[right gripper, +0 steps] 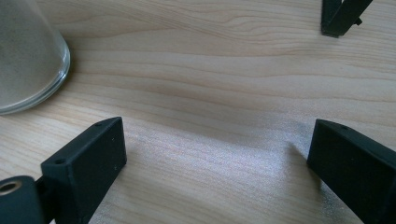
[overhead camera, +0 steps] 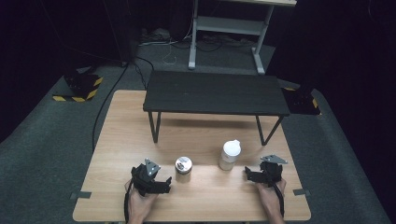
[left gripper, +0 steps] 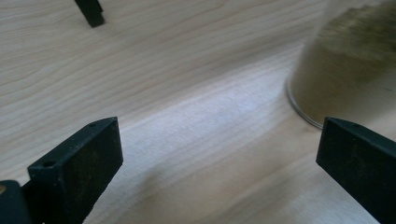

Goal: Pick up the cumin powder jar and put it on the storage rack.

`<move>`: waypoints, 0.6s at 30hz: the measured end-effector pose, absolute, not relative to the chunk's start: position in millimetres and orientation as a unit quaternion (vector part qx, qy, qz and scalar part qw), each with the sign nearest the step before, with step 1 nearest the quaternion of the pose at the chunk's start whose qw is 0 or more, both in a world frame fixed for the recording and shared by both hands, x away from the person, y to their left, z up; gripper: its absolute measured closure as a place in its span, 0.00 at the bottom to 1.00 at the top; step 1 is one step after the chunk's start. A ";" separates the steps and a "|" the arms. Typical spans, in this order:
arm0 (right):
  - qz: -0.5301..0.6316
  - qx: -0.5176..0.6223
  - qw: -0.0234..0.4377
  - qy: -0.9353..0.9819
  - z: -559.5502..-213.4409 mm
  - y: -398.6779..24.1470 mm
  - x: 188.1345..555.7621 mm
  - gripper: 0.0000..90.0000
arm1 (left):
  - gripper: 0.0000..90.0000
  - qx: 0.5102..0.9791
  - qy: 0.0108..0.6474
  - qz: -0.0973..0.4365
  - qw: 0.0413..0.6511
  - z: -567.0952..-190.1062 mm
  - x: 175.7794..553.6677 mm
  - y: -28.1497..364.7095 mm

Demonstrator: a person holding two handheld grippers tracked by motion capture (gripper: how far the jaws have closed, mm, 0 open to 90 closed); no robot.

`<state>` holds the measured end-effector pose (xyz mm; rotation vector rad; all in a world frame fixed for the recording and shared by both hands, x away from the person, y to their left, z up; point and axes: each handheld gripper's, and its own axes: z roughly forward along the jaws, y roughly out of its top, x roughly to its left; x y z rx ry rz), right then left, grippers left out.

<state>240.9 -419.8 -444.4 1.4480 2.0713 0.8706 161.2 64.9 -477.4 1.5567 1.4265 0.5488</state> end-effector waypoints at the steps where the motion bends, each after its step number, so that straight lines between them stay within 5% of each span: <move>1: 0.317 0.527 0.232 0.754 -444.4 -419.7 240.9 0.04 | 0.00 0.635 0.578 0.220 0.463 -477.4 159.6 64.9; 18: 0.317 0.526 0.232 0.754 -444.4 -420.1 240.9 0.04 | 0.01 0.677 0.527 0.184 0.480 -478.0 158.4 43.7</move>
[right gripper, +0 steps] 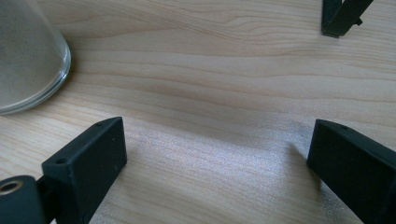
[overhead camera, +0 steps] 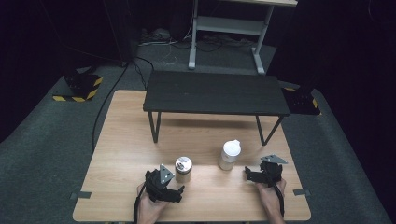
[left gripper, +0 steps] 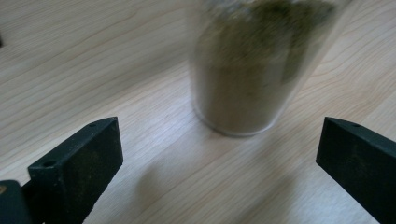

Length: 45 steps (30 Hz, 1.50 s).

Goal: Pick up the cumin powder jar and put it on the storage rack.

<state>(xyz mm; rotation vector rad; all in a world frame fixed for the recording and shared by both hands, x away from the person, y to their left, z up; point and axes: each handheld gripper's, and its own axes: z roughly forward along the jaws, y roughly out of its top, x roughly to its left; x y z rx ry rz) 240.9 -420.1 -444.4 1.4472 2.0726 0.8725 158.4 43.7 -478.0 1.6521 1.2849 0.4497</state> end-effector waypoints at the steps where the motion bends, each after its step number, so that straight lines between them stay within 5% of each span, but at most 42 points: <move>1: 0.317 0.526 0.232 0.754 -444.4 -420.0 240.9 0.04 | 0.01 0.673 0.528 0.182 0.485 -478.6 158.9 41.0; 2: 0.317 0.526 0.232 0.754 -444.4 -420.1 240.9 0.05 | 0.01 0.648 0.542 0.181 0.503 -483.4 157.5 33.5; 5: 0.318 0.526 0.232 0.754 -444.4 -420.1 240.9 0.05 | 0.01 0.675 0.525 0.183 0.485 -476.9 161.9 36.4; 21: 0.318 0.526 0.232 0.754 -444.4 -420.2 240.8 0.05 | 0.05 0.665 0.531 0.177 0.494 -475.6 178.3 17.9; 22: 0.318 0.526 0.231 0.754 -444.4 -420.2 240.8 0.05 | 0.05 0.798 0.434 0.181 0.378 -439.0 199.5 41.1; 23: 0.318 0.526 0.232 0.754 -444.4 -420.3 240.7 0.05 | 0.05 0.673 0.529 0.174 0.487 -473.0 181.5 18.9; 24: 0.318 0.526 0.232 0.754 -444.4 -420.3 240.7 0.05 | 0.06 0.673 0.529 0.174 0.487 -473.0 181.5 18.9; 25: 0.318 0.525 0.232 0.754 -444.5 -420.5 240.7 0.05 | 0.06 0.799 0.436 0.179 0.375 -438.1 202.8 39.0; 26: 0.318 0.525 0.232 0.754 -444.5 -420.5 240.7 0.05 | 0.06 0.800 0.435 0.180 0.373 -438.0 203.5 37.9; 27: 0.318 0.525 0.232 0.754 -444.5 -420.5 240.7 0.05 | 0.07 0.710 0.505 0.180 0.456 -464.0 188.8 22.7; 31: 0.319 0.526 0.231 0.754 -444.4 -420.4 240.6 0.05 | 0.08 0.704 0.514 0.190 0.451 -465.1 189.0 16.8; 33: 0.319 0.526 0.231 0.754 -444.5 -420.4 240.6 0.05 | 0.10 0.705 0.513 0.190 0.450 -465.0 189.8 17.4; 34: 0.319 0.526 0.231 0.754 -444.5 -420.4 240.6 0.05 | 0.11 0.796 0.440 0.187 0.370 -438.6 205.2 33.9; 35: 0.319 0.525 0.232 0.754 -444.5 -420.5 240.6 0.05 | 0.11 0.705 0.510 0.187 0.456 -465.0 190.3 19.6; 36: 0.319 0.526 0.232 0.754 -444.5 -420.4 240.5 0.05 | 0.13 0.795 0.441 0.189 0.371 -438.7 204.7 33.8; 40: 0.318 0.526 0.232 0.754 -444.5 -420.2 240.3 0.06 | 0.16 0.794 0.442 0.191 0.371 -439.2 204.6 32.5; 41: 0.318 0.526 0.232 0.754 -444.5 -420.2 240.3 0.06 | 0.17 0.696 0.520 0.195 0.456 -467.2 189.3 14.4; 42: 0.318 0.526 0.232 0.754 -444.5 -420.2 240.3 0.06 | 0.18 0.781 0.452 0.198 0.383 -444.5 202.2 30.1; 43: 0.318 0.526 0.233 0.753 -444.5 -420.1 240.2 0.06 | 0.18 0.726 0.499 0.197 0.431 -459.6 193.2 20.2; 44: 0.318 0.526 0.233 0.753 -444.6 -420.0 240.2 0.06 | 0.19 0.782 0.451 0.200 0.381 -444.4 202.2 29.8; 45: 0.318 0.527 0.233 0.753 -444.5 -419.8 240.1 0.06 | 0.20 0.689 0.524 0.198 0.459 -469.1 188.3 12.1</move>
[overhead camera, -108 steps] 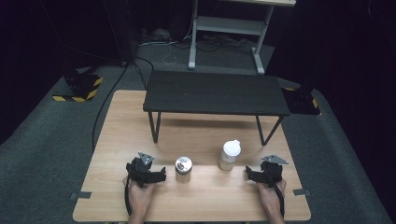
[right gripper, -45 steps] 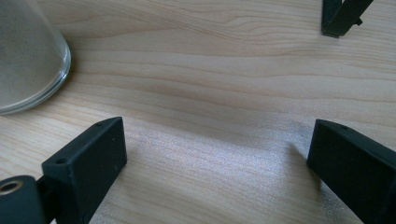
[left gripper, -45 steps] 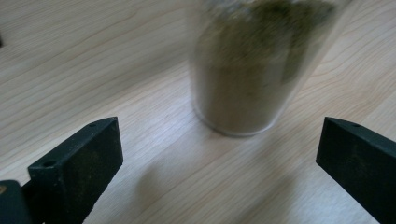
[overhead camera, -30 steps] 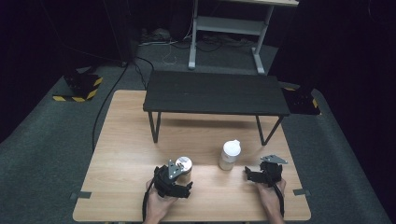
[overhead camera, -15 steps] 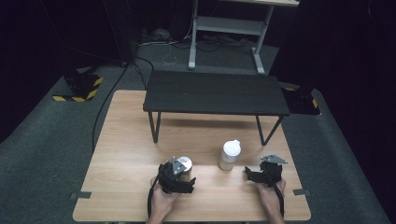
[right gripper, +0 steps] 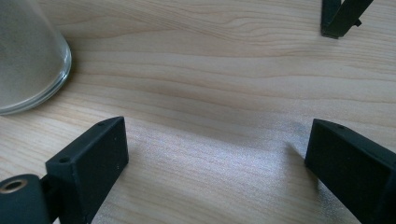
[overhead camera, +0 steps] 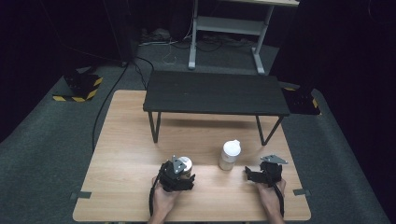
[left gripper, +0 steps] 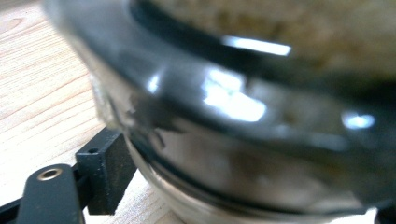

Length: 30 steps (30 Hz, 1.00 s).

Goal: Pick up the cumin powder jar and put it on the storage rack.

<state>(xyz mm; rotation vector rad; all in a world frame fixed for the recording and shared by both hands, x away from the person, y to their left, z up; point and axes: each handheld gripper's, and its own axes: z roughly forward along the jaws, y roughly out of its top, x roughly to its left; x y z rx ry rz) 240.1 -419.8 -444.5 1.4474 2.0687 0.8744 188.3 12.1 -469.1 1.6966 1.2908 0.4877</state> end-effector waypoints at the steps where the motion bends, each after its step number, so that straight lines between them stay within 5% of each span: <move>1: 0.318 0.527 0.233 0.753 -444.5 -419.8 240.1 0.06 | 0.20 0.780 0.453 0.201 0.383 -445.3 201.7 28.7; 2: 0.318 0.527 0.233 0.753 -444.5 -419.9 240.1 0.06 | 0.21 0.725 0.500 0.200 0.430 -460.2 193.1 18.8; 3: 0.318 0.526 0.233 0.753 -444.5 -419.9 240.1 0.06 | 0.22 0.781 0.455 0.197 0.380 -443.6 202.4 28.7; 4: 0.318 0.527 0.233 0.753 -444.5 -419.9 240.1 0.06 | 0.23 0.785 0.449 0.203 0.376 -444.2 202.6 28.3; 5: 0.318 0.527 0.233 0.753 -444.5 -419.9 240.1 0.06 | 0.24 0.696 0.520 0.202 0.452 -468.5 189.3 11.6; 17: 0.319 0.527 0.233 0.752 -444.6 -419.8 239.8 0.06 | 0.35 0.704 0.513 0.204 0.446 -467.7 189.9 10.7; 30: 0.319 0.528 0.233 0.752 -444.7 -419.9 239.8 0.07 | 0.35 0.704 0.514 0.207 0.445 -467.6 188.8 9.6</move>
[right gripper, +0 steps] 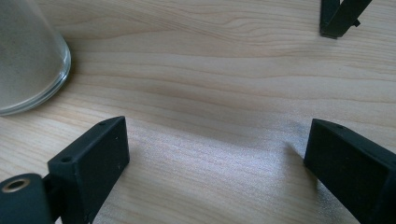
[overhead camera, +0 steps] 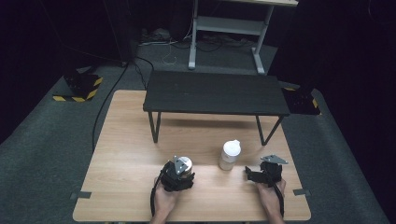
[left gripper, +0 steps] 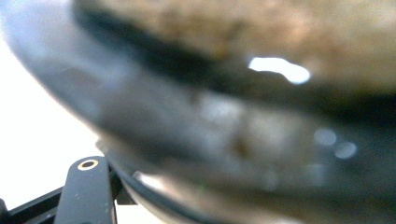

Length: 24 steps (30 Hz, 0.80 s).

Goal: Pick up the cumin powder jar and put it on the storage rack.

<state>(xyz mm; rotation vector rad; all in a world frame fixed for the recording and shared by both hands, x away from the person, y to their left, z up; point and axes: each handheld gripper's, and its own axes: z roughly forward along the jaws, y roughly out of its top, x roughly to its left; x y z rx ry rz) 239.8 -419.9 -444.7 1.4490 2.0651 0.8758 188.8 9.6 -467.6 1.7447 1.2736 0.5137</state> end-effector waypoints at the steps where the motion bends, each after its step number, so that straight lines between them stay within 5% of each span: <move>1: 0.319 0.528 0.234 0.752 -444.7 -419.8 239.7 0.07 | 0.35 0.704 0.514 0.207 0.445 -467.6 188.7 9.6; 17: 0.319 0.528 0.234 0.752 -444.7 -419.7 239.6 0.07 | 0.35 0.702 0.513 0.215 0.445 -456.1 185.5 11.9; 18: 0.319 0.528 0.234 0.752 -444.7 -419.7 239.6 0.07 | 0.35 0.637 0.544 0.208 0.504 -472.2 181.0 0.8; 24: 0.319 0.528 0.234 0.752 -444.7 -419.7 239.6 0.07 | 0.35 0.640 0.546 0.207 0.500 -458.3 183.5 2.6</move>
